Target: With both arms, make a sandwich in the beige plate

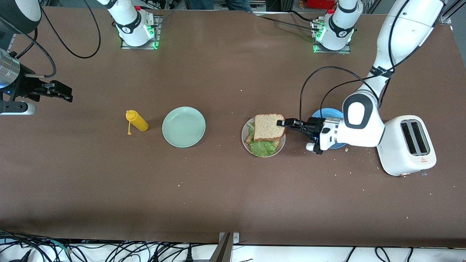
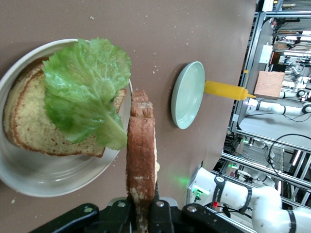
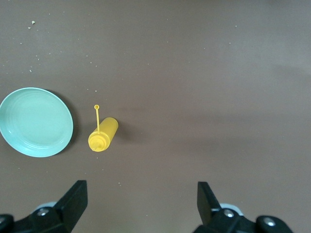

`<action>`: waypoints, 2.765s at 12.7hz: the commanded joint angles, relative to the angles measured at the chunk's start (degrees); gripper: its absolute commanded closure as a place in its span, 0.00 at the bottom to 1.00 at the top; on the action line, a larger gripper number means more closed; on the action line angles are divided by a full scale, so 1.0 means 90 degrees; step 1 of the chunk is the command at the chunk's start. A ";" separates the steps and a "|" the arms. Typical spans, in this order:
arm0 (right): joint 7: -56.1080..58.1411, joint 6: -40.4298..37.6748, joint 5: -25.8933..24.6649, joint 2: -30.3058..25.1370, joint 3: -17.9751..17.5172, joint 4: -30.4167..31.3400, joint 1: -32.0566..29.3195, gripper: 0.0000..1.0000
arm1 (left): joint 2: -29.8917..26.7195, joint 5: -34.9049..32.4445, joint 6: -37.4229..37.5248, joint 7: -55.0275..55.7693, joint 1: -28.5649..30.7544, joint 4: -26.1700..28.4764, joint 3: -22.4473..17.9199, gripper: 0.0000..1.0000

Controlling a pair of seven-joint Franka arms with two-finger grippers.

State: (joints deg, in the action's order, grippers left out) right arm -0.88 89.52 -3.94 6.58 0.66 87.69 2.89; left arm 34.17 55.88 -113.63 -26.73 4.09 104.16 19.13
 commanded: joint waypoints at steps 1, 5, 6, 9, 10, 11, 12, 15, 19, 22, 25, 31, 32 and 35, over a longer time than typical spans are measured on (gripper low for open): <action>0.0127 -0.0054 0.0056 -0.0057 -0.0035 0.0071 -0.0077 0.00 | 0.0197 0.0246 -0.0313 -0.0194 -0.0201 -0.0001 -0.0017 1.00; 0.0010 0.0218 0.0037 -0.0135 -0.0025 0.0246 -0.0116 0.00 | 0.0481 0.0246 -0.0587 -0.0242 -0.0173 -0.0069 -0.0017 0.82; -0.0019 0.0316 0.0105 -0.0154 -0.0034 0.0324 -0.0203 0.00 | 0.0510 0.0256 -0.0636 -0.0233 -0.0191 -0.0079 -0.0017 0.13; -0.0137 0.0970 0.0572 -0.0233 -0.0083 0.0618 -0.0272 0.00 | 0.0539 0.0168 -0.0636 -0.0242 -0.0172 -0.0128 -0.0026 0.00; -0.0137 0.1020 0.0593 -0.0213 -0.0083 0.0695 -0.0282 0.00 | 0.0530 0.0119 -0.0617 -0.0233 -0.0162 -0.0128 -0.0055 0.00; -0.0137 0.1136 0.0594 -0.0232 -0.0093 0.0880 -0.0272 0.00 | 0.0549 0.0051 -0.0607 -0.0242 -0.0162 -0.0118 -0.0075 0.00; -0.0137 0.1195 0.0594 -0.0223 -0.0170 0.0881 -0.0272 0.00 | 0.0646 -0.0036 -0.0607 -0.0242 -0.0162 -0.0118 -0.0143 0.00; -0.0010 0.1108 0.0555 -0.0155 -0.0220 0.0852 -0.0243 0.01 | 0.0656 -0.0669 -0.0597 -0.0155 -0.0162 -0.0118 -0.0387 0.00; 0.0029 0.0982 0.0535 -0.0145 -0.0220 0.0833 -0.0233 0.00 | 0.0578 -0.1451 -0.0548 0.0059 -0.0142 -0.0303 -0.0660 0.00; 0.0029 0.0972 0.0496 -0.0154 -0.0249 0.0823 -0.0243 0.00 | 0.0491 -0.2222 -0.0374 0.0295 0.0032 -0.0771 -0.0807 0.00; -0.0029 0.0971 0.0564 -0.0145 -0.0249 0.0823 -0.0243 0.00 | 0.0257 -0.2993 0.0533 0.0615 0.0404 -0.1541 -0.0992 0.00; -0.0234 0.0962 0.0584 -0.0145 -0.0249 0.0833 -0.0233 0.00 | -0.0162 -0.4673 0.1258 0.2003 0.0619 -0.2638 -0.1052 0.00; -0.0234 0.0962 0.0584 -0.0145 -0.0249 0.0823 -0.0233 0.00 | -0.0280 -0.5072 0.1307 0.2042 0.0619 -0.2638 -0.1032 0.00; -0.0525 0.0952 0.0584 -0.0145 -0.0249 0.0823 -0.0233 0.00 | -0.0855 -0.5981 0.1356 0.2063 0.0610 -0.2687 -0.0974 0.00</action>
State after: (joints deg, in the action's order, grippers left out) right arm -3.01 98.40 0.42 6.34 -1.04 94.22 1.26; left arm 30.70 7.16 -102.68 -8.95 9.82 79.53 9.90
